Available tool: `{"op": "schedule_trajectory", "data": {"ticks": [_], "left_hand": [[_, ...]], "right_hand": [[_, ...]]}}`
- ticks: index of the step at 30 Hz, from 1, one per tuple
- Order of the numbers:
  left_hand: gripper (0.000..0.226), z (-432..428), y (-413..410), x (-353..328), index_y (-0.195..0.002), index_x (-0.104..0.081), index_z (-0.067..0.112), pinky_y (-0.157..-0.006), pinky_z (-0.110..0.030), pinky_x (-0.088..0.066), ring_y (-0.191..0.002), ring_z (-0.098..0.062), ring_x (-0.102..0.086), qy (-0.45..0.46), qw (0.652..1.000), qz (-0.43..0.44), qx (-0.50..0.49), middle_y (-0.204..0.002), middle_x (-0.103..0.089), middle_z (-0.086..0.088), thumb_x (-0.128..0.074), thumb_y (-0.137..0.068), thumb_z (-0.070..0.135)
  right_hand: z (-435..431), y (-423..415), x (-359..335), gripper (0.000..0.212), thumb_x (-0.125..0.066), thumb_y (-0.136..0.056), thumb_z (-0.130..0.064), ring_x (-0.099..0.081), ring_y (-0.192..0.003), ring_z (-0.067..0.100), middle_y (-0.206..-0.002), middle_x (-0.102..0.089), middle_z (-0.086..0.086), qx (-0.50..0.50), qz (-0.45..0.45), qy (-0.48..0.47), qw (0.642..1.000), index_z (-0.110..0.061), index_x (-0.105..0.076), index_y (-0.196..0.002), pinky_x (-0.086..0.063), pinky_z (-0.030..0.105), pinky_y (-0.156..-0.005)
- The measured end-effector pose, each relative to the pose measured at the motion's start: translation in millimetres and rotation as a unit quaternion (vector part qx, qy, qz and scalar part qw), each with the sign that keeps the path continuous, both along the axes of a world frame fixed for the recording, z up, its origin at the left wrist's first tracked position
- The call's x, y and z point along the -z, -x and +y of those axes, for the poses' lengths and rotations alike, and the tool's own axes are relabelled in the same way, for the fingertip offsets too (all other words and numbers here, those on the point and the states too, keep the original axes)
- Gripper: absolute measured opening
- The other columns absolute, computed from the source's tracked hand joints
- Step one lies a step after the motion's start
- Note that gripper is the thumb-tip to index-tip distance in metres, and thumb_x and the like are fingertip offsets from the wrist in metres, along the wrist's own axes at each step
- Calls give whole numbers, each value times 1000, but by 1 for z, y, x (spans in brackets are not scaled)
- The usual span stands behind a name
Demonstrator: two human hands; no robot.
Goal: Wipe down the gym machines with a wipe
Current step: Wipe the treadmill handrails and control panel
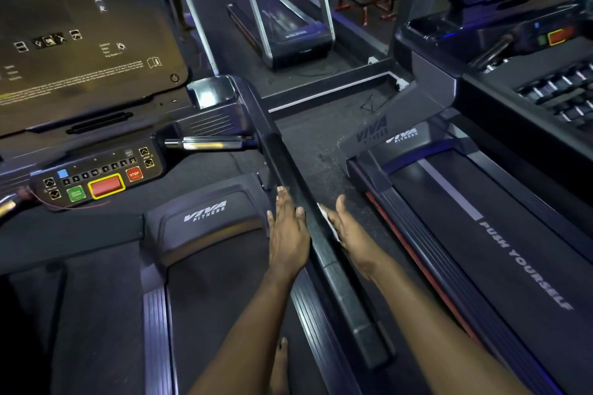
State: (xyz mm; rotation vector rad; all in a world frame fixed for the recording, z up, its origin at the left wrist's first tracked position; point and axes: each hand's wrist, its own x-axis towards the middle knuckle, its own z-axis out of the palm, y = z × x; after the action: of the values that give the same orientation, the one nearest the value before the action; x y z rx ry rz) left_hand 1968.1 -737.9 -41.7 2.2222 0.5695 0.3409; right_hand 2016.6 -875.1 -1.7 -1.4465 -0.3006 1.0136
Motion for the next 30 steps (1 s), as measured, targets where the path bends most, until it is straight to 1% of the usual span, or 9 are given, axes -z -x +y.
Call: {"op": "schedule_trajectory", "data": {"ticks": [3, 6, 8, 13, 17, 21, 25, 28, 30], "left_hand": [[57, -1, 0, 0, -161, -4, 12, -126, -37, 8, -155, -8, -2, 0, 1000, 5, -8, -170, -4, 0, -25, -111, 28], [57, -3, 2, 0, -162, -5, 13, -127, -40, 7, -155, -9, -3, -3, 1000, 11, -16, -170, -6, 0, -23, -111, 31], [57, -2, 2, 0, -162, -6, 13, -126, -39, 8, -156, -10, -4, -6, 999, 23, -21, -170, -7, -1, -22, -111, 33], [64, -15, 24, 6, -162, -5, 10, -124, -31, 9, -154, -7, -5, -23, 999, 16, -31, -169, -10, -4, -22, -109, 42], [78, -47, 55, 7, -162, -8, 13, -121, -19, 12, -153, -1, -2, -1, 1000, -12, -18, -169, -9, 1, -13, -99, 60], [65, -62, 64, 7, -162, -8, 15, -123, -24, 11, -153, -1, -2, 23, 999, 0, -23, -169, -10, 1, -19, -107, 47], [57, -64, 59, 3, -162, -7, 12, -124, -26, 10, -151, -1, -2, 20, 999, 19, -24, -169, -10, -2, -22, -111, 33], [58, -62, 60, 1, -162, -6, 10, -125, -30, 8, -155, -8, -4, 16, 999, 24, -18, -169, -10, -4, -21, -111, 34], [59, -61, 62, -1, -161, -4, 9, -126, -32, 7, -155, -11, -4, 15, 999, 41, -7, -169, -9, -5, -21, -111, 35]], "right_hand": [[-3, 0, 0, 57, -7, -105, -56, -49, -123, -16, -132, -57, -25, 19, -10, 18, 1000, -35, -45, -141, -35, 3, -97], [-19, 14, 23, 82, -17, -90, -86, -36, -142, 0, -152, -44, -19, -8, -21, 78, 997, -36, -39, -152, -19, 31, -123], [-34, 21, 41, 100, -21, -78, -97, -28, -149, 5, -161, -32, -15, -20, -14, 78, 997, -36, -32, -157, -15, 45, -126], [-36, 35, 10, 93, -19, -86, -88, -30, -147, 4, -161, -33, -13, -5, 7, 29, 1000, -31, -31, -158, -21, 36, -125], [-46, 46, -6, 61, -6, -104, -58, -25, -141, -3, -158, -26, -16, 6, -6, 62, 998, -29, -17, -158, -20, 9, -104], [-72, 64, -5, 67, -6, -103, -60, -31, -130, -7, -145, -29, -24, -5, 9, 64, 998, -27, -25, -158, -25, 11, -100], [-71, 64, -7, 65, -10, -99, -67, -56, -121, -10, -131, -64, -21, 3, 23, 18, 1000, -37, -51, -140, -46, 11, -94], [-70, 68, -5, 76, -13, -94, -74, -41, -134, -7, -151, -43, -19, 7, 17, 41, 999, -32, -39, -152, -31, 22, -114], [-78, 77, -6, 75, -8, -98, -69, -32, -138, -4, -153, -31, -19, -3, 18, 81, 997, -28, -30, -157, -24, 22, -114]]}}
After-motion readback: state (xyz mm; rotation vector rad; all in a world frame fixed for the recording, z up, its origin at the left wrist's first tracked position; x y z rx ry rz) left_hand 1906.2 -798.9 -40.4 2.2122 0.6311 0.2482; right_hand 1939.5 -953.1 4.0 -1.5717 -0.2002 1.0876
